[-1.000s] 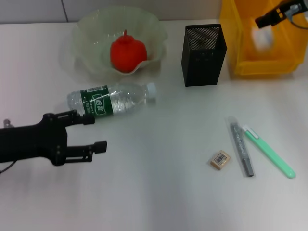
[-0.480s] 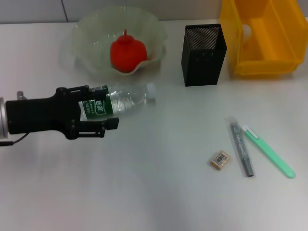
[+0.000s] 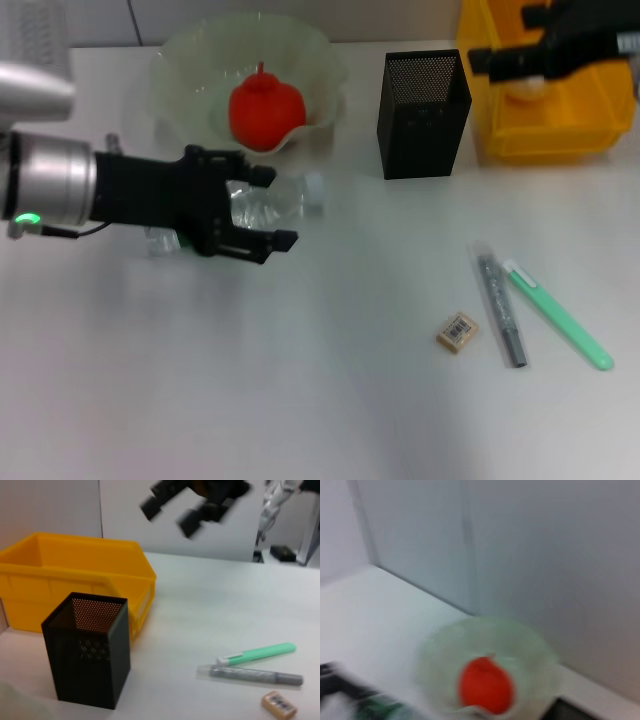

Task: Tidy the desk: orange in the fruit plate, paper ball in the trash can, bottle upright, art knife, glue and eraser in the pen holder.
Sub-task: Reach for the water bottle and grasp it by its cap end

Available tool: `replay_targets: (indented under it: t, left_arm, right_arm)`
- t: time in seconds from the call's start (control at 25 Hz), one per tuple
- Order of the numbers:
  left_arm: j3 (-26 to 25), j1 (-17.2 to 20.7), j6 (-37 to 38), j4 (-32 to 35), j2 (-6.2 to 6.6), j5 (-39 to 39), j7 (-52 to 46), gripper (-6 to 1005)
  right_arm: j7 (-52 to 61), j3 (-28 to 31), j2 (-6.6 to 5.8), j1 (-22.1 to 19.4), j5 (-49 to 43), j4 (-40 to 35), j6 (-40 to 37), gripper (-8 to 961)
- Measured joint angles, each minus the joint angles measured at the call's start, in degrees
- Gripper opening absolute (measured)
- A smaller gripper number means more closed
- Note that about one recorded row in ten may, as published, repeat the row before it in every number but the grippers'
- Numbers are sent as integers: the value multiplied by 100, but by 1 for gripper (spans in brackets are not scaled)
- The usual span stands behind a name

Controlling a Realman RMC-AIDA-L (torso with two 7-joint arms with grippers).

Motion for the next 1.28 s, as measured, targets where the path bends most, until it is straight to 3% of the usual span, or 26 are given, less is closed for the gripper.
replay_targets:
  t: [0.2,0.48,0.76,1.28]
  left_arm:
    - [892,-200,-789,217,-9,9,-426,707]
    - [1864,-359,-1942,233,-28,324,-805,703]
    - [2774,-356,-2928,190,-55,388,-992,700]
    - [3860,-425,-4301,-47,-66,467,-1309,695]
  right_arm:
    - [-1259,300,-9,-703,1447,519,-321,840]
    - [-2708,1380,-4,-1105,2244,1455,-1468,839]
    - [-3334,2424,-22,-1084,2520,2366,-2149,839]
    - [-3312,2571,-22,-1008,2515,2480,-2121,839]
